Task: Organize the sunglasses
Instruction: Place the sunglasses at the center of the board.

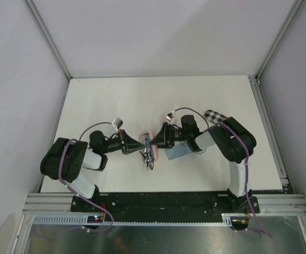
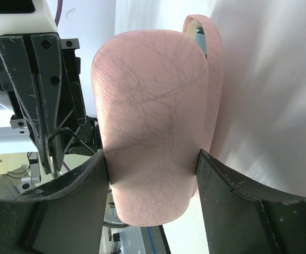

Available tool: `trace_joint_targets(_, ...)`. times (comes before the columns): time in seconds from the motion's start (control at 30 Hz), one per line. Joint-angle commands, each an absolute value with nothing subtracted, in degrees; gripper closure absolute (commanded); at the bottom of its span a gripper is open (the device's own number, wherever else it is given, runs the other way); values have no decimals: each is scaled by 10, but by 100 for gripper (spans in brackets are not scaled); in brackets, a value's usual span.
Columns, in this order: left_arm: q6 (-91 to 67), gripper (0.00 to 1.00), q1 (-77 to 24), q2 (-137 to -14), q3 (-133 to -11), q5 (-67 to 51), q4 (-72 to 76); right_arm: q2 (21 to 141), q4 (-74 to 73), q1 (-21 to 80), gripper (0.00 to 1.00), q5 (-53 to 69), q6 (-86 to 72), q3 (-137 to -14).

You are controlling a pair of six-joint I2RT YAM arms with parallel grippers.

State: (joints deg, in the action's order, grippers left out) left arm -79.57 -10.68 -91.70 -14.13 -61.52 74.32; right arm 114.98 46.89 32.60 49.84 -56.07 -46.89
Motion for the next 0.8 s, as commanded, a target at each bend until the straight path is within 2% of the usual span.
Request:
trace_joint_targets(0.0,-791,100,-100,-927,-135,-611,948,1140,468,320,55,505,-547,-484)
trace_joint_targets(0.3,-799,100,-101,-893,-153,-625,953,1136,466,318,55,506,-548,-484)
trace_joint_targets(0.77,-731,100,-100,-1031,-82,-571,954,1131,460,316,55,506,-545,-485)
